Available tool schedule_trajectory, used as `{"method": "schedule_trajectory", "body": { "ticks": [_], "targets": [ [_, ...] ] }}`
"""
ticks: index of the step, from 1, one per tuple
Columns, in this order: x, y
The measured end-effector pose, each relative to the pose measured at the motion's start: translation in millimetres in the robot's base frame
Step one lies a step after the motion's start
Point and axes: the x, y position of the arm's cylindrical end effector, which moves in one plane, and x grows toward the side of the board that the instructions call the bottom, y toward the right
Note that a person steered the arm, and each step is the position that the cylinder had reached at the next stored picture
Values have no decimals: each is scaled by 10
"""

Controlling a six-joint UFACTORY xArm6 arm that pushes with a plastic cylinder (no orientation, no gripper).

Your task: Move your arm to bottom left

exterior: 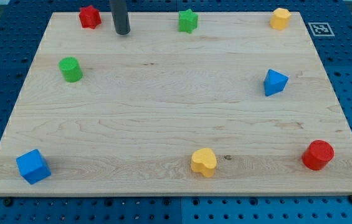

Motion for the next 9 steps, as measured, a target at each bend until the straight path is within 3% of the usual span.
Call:
{"method": "schedule_trajectory", "body": {
  "ticks": [1, 3, 5, 9],
  "targets": [
    [4, 0],
    [886, 438],
    [1779, 448],
    [2791, -995]
  ]
}}
